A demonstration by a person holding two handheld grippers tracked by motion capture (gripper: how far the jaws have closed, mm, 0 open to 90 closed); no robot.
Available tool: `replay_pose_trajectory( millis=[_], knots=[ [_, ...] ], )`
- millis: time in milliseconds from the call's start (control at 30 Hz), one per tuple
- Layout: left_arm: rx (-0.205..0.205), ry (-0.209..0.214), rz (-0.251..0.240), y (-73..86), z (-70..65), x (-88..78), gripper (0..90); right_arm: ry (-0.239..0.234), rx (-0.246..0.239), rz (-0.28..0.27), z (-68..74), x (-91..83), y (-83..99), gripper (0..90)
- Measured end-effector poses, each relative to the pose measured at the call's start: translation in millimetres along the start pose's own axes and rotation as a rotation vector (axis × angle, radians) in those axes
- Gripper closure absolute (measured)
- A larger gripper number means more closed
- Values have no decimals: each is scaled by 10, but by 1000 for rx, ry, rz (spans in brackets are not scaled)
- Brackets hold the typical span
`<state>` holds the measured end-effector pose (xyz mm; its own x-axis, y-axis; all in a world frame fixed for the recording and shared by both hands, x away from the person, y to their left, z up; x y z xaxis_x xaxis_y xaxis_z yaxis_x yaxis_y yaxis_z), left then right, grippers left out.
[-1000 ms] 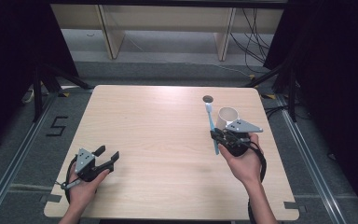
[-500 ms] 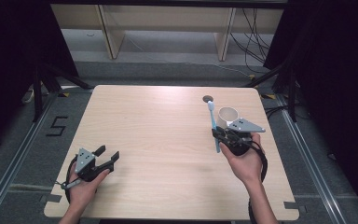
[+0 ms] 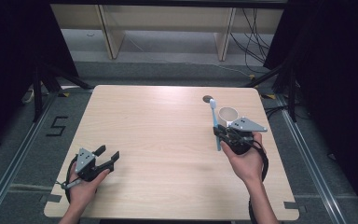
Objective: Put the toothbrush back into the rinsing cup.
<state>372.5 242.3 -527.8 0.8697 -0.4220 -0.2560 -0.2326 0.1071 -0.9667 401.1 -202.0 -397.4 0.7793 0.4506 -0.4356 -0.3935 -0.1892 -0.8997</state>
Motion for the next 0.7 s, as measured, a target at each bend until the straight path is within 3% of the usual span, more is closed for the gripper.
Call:
replay_pose_trajectory(
  millis=[33,67,100,133,167,233,300,400,467,667,700],
  knots=[
    [0,0,0,0,-1,0,346,-25,33,11,18,-1,3,794],
    [1,0,1,0,-1,1,346,1,-6,0,-12,-9,-6,794],
    [1,0,1,0,-1,1,346,1,-6,0,-12,-9,-6,794],
    [0,1,1,0,-1,1,346,-10,37,4,11,-13,0,795],
    [0,2,-1,-1,0,3,346,-9,12,-18,-10,-5,-7,794],
    [0,2,-1,-1,0,4,346,-5,29,-22,-10,-11,-9,794],
    [1,2,-2,-1,-1,5,346,13,13,-33,-31,-22,-16,794],
    [0,2,-2,-1,-1,6,346,1,45,-37,-14,-25,-18,795],
    [0,1,1,-2,0,4,346,16,24,-55,-34,-23,-23,795],
    [0,2,-3,-1,-2,6,346,17,56,-70,-34,-32,-26,794],
    [1,2,-3,-1,-2,6,346,43,23,-93,-63,-37,-33,795]
  ],
)
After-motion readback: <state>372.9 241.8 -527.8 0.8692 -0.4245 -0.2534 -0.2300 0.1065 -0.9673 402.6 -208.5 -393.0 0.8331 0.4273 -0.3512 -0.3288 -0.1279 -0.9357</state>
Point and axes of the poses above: each handheld gripper's, and its own axes: x roughly forward along the jaws, y roughly out of its underside, z roughly to its left, the point moved 2 cm from there along x, roughly forward along the jaws, and after that the axes turned 4 degrees about x, right-handed, at the moved point
